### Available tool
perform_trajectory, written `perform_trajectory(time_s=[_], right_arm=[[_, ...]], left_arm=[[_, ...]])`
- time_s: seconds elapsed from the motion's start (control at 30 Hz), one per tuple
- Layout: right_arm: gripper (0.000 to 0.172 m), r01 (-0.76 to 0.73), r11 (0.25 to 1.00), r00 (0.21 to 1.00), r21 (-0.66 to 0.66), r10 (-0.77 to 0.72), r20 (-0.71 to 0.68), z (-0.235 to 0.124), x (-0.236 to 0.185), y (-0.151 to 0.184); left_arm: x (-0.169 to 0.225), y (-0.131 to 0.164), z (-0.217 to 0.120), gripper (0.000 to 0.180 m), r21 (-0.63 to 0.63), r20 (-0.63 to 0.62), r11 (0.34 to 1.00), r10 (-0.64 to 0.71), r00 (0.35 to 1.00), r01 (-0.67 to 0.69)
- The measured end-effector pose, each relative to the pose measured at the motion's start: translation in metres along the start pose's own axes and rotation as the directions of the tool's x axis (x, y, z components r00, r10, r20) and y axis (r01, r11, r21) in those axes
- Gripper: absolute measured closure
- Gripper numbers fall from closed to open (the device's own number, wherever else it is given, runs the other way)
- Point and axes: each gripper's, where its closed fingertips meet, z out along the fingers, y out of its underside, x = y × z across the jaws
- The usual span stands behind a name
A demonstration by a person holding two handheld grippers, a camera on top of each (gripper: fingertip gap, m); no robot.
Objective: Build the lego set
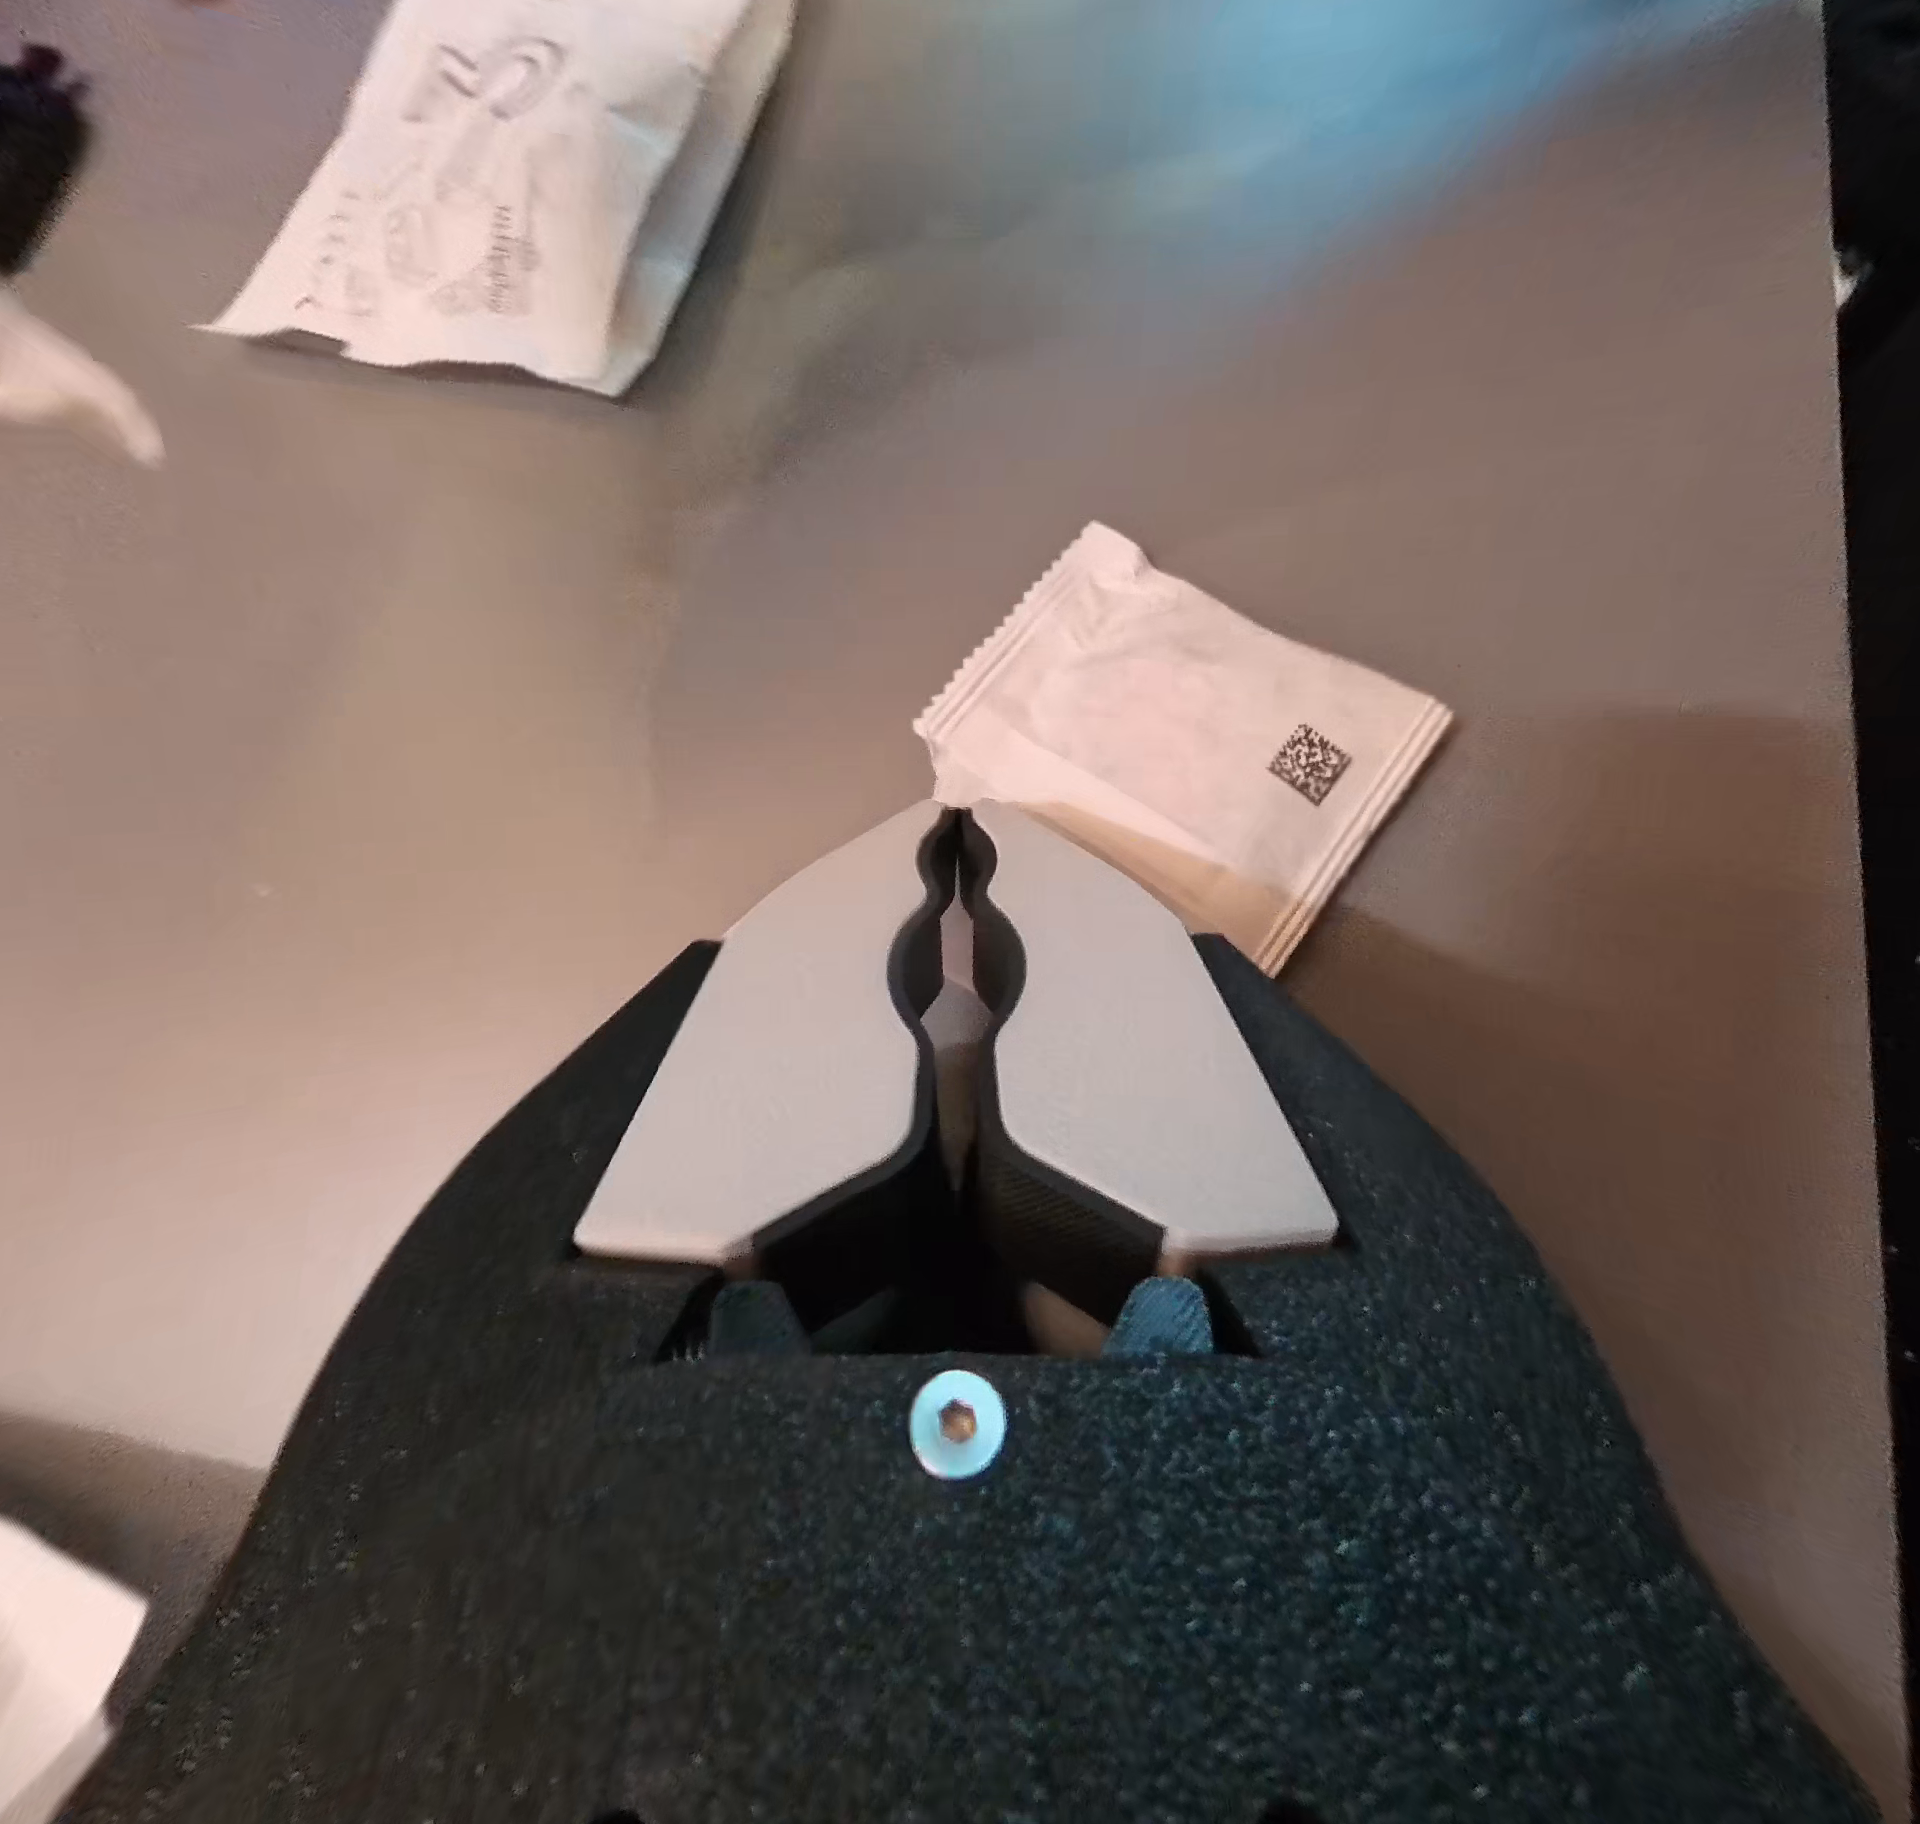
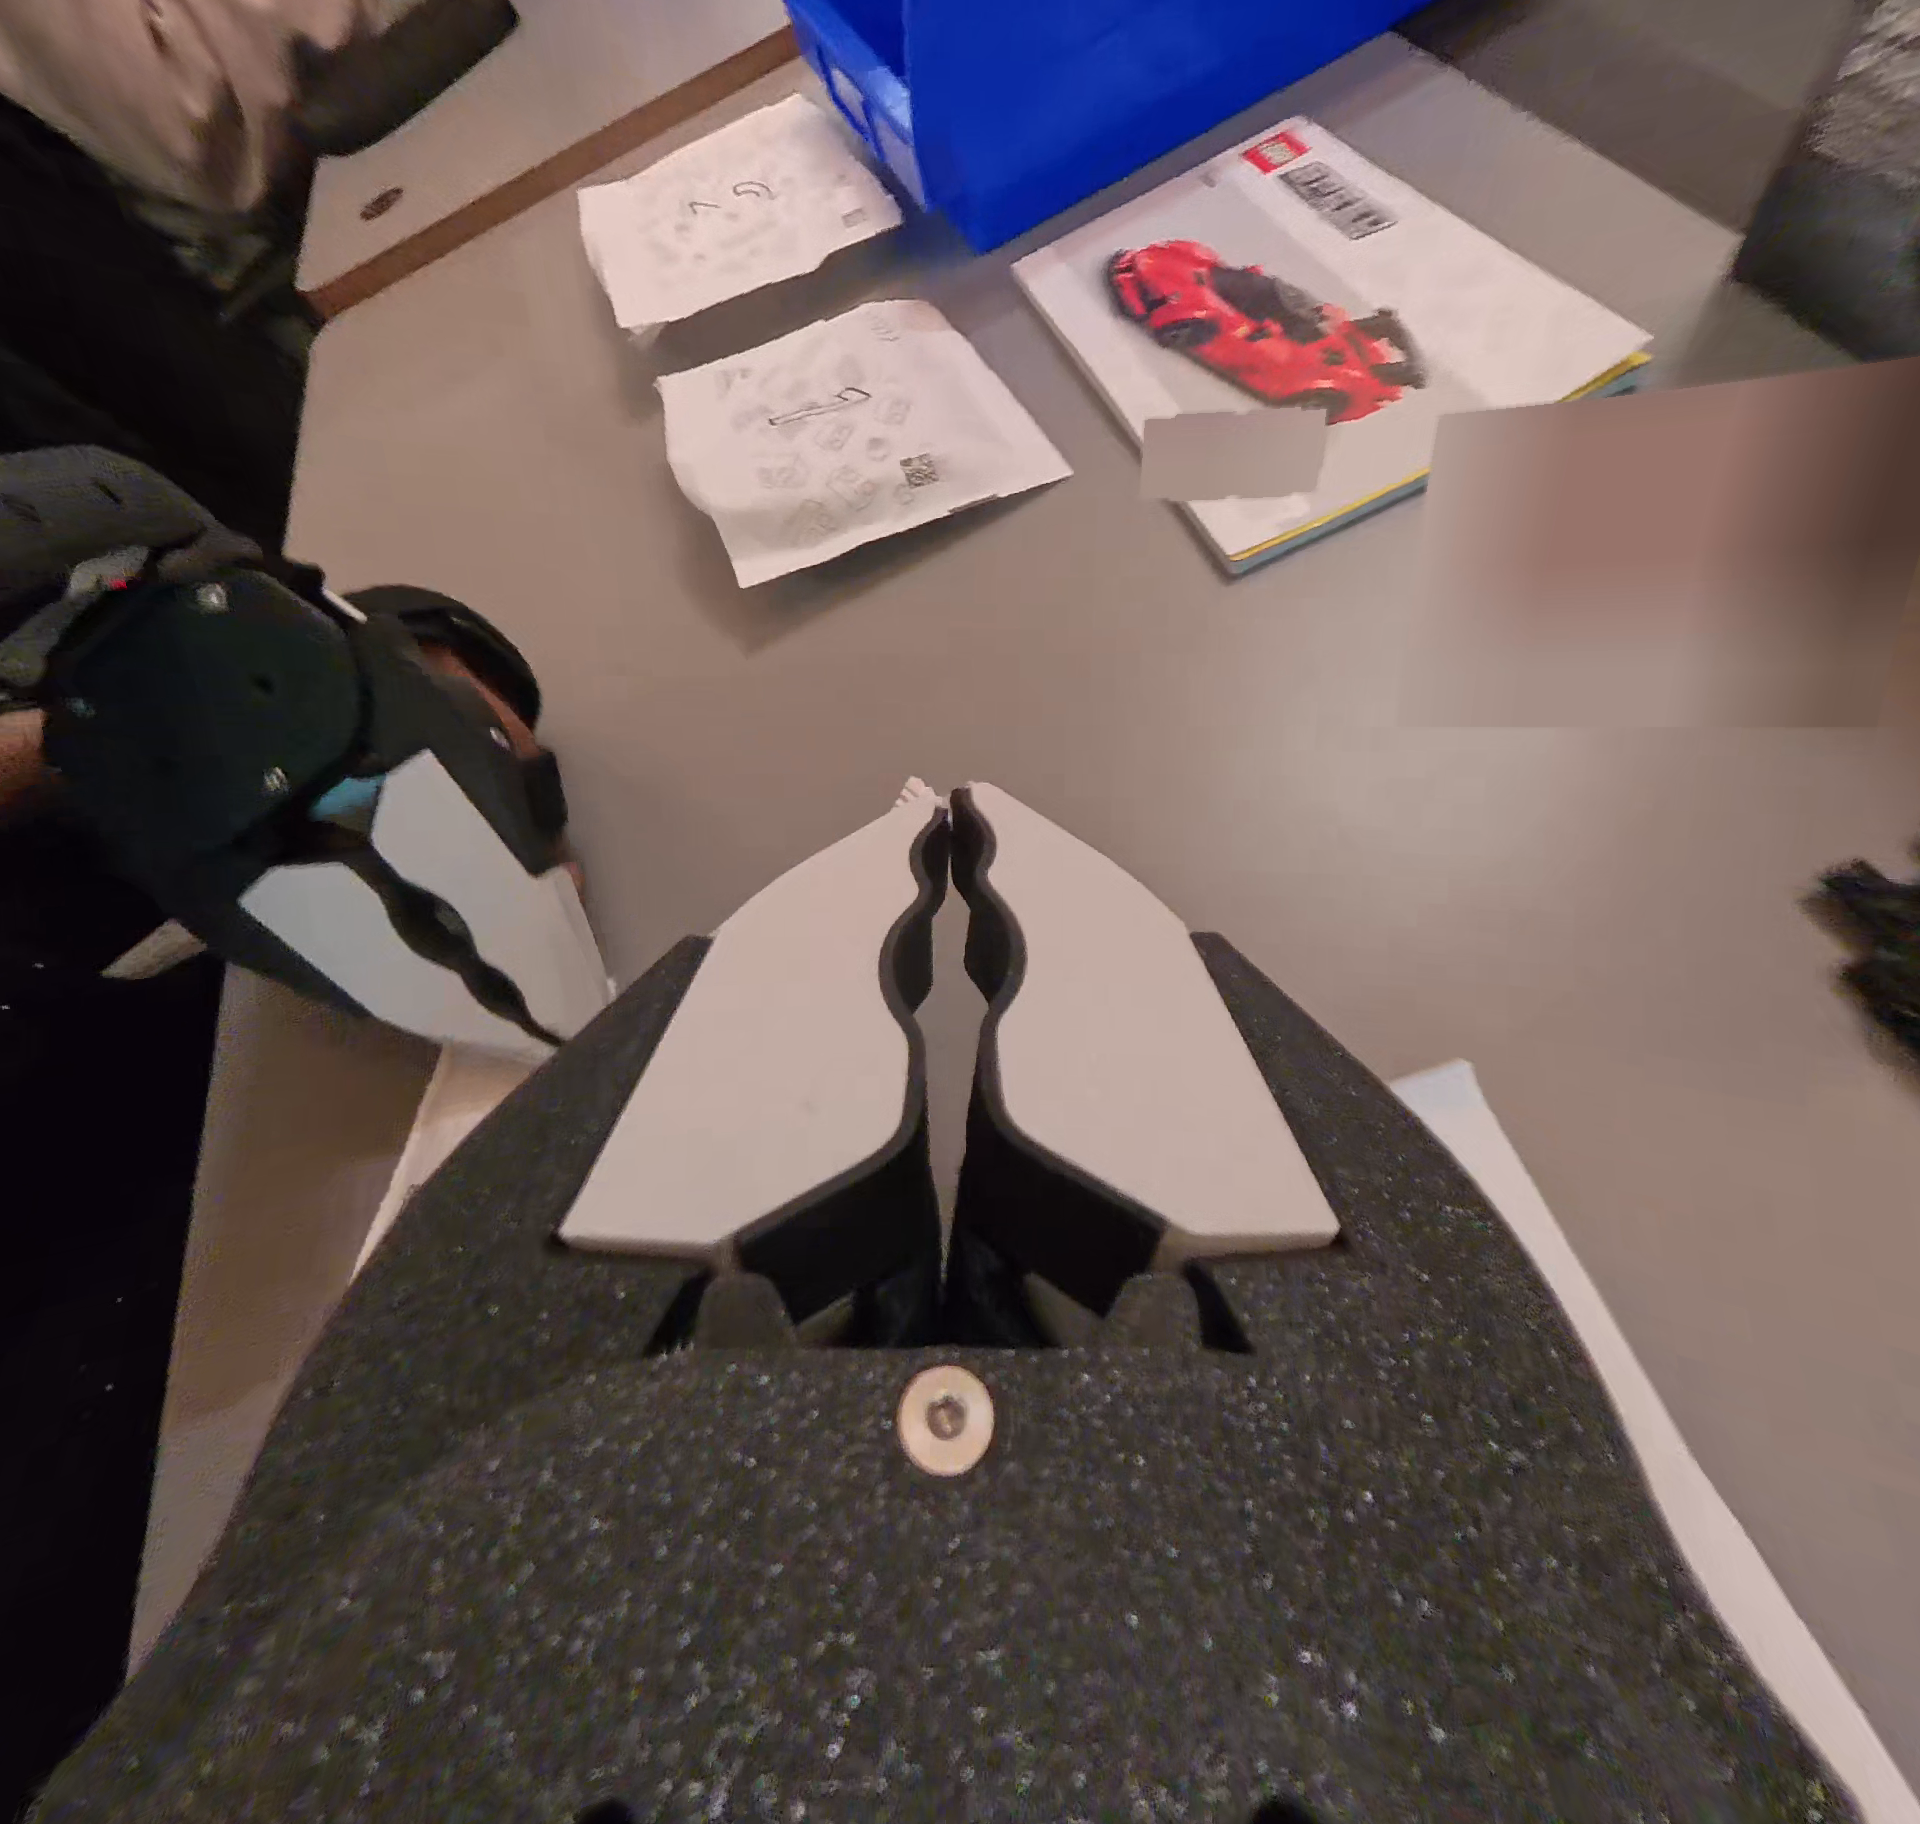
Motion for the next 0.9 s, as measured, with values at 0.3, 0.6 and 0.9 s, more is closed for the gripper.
perform_trajectory(time_s=[0.3, 0.6, 0.9], right_arm=[[0.171, -0.08, 0.996, 0.821, 0.045, 0.092, -0.563, -0.207, 0.076, -0.001], [0.171, -0.404, 0.909, 0.406, 0.099, 0.275, -0.872, -0.419, 0.264, 0.062], [0.165, -0.565, 0.808, 0.385, 0.169, 0.44, -0.811, -0.385, 0.378, 0.146]], left_arm=[[-0.036, -0.01, -0.039, 0.18, 0.174, 0.154, 0.979, -0.137, 0.979, 0.109], [-0.051, -0.018, -0.054, 0.18, 0.258, 0.174, 0.957, -0.179, 0.968, 0.131], [-0.067, -0.024, -0.066, 0.18, 0.251, 0.229, 0.948, -0.256, 0.939, 0.197]])
